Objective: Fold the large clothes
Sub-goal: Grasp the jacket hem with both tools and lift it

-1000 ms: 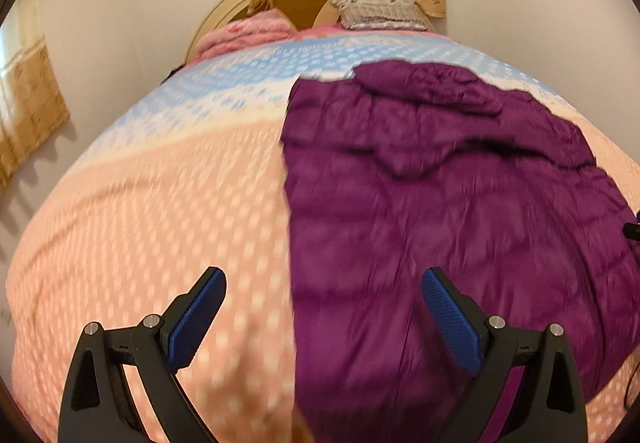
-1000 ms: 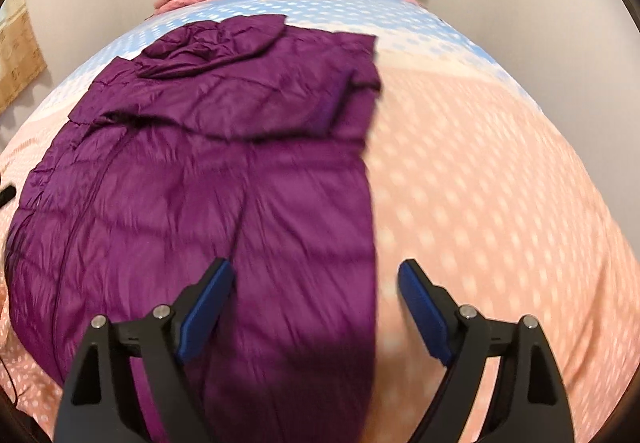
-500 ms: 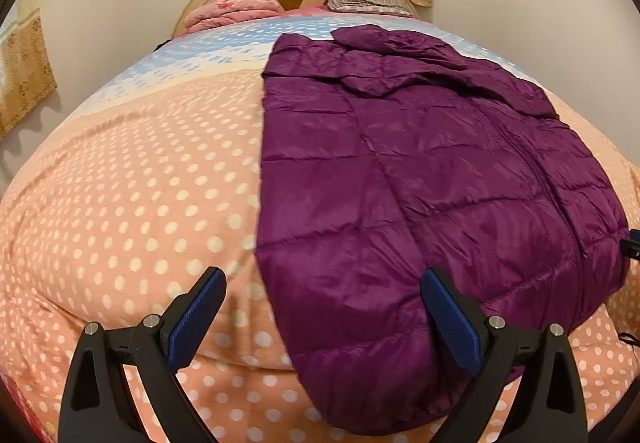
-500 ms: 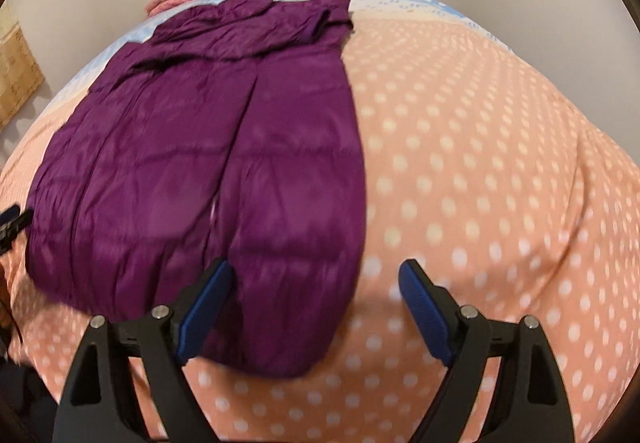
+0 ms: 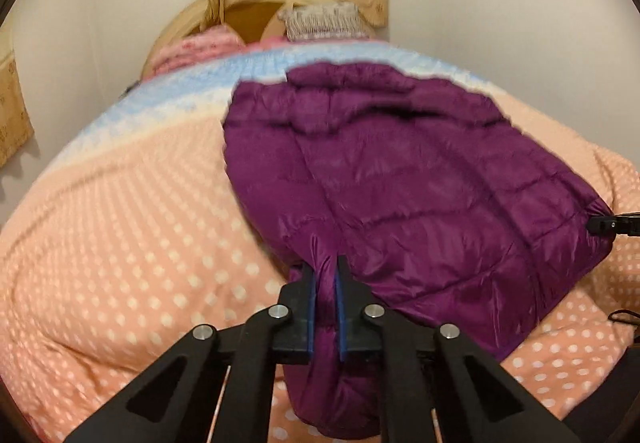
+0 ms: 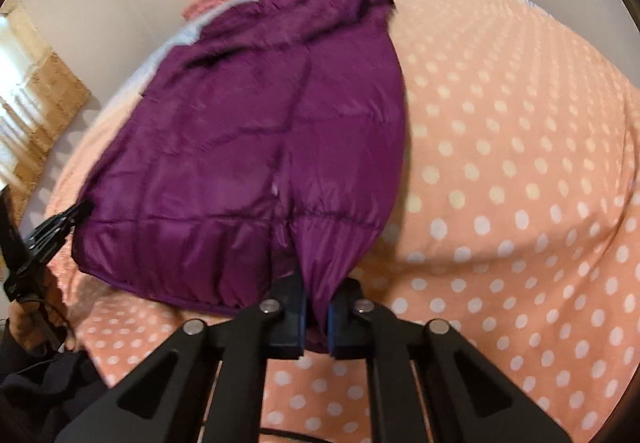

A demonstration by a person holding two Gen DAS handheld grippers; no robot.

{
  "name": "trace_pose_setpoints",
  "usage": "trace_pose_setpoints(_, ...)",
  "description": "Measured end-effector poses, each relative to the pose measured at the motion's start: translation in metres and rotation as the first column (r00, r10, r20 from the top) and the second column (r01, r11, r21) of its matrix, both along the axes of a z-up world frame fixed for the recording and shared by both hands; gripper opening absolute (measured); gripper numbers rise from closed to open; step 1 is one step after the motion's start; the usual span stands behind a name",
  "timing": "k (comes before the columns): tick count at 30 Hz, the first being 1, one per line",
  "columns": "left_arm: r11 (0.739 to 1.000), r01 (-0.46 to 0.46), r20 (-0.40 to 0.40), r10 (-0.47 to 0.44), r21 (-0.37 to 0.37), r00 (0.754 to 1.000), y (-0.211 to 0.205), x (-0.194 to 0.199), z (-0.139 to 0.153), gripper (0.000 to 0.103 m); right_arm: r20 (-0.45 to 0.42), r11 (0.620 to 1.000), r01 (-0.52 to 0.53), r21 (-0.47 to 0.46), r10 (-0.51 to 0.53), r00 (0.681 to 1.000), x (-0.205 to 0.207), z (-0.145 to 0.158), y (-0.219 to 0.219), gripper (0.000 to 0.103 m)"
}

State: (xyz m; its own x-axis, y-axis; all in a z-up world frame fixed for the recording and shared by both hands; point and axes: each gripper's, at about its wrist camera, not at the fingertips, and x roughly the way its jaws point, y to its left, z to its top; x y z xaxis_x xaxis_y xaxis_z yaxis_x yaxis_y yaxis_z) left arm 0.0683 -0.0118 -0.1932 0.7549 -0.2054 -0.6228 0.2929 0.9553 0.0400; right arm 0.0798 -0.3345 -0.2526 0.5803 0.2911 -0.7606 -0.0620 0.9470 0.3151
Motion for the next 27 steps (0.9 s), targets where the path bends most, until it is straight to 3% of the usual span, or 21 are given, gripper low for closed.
trace_pose_setpoints(6,0.995,0.008,0.136,0.006,-0.099,0.991,0.028,-0.022,0.065,0.004,0.18,0.999,0.004,0.047,-0.013,0.984,-0.034,0.064,-0.009,0.008)
trace_pose_setpoints(14,0.988,0.012,0.269,0.031,-0.156,0.963,0.054,-0.041,0.129,0.004,0.427,0.999,-0.003,0.038,-0.014,0.904,-0.058,0.157,-0.006,0.008)
trace_pose_setpoints(17,0.994,0.011,0.305,0.022,-0.104,0.952,0.048,-0.012,0.132,0.005,0.471,1.0,0.013,0.014,-0.018,0.882,-0.03,0.172,-0.004,0.008)
trace_pose_setpoints(21,0.999,-0.041,0.277,0.049,-0.035,0.96,0.038,0.069,0.112,0.005,0.498,0.999,0.04,0.023,-0.047,0.866,0.043,0.173,-0.007,0.008)
trace_pose_setpoints(27,0.996,-0.089,0.205,0.085,0.011,0.975,0.032,0.162,0.077,0.005,0.442,0.992,0.11,0.054,-0.123,0.888,0.14,0.144,-0.013,0.008)
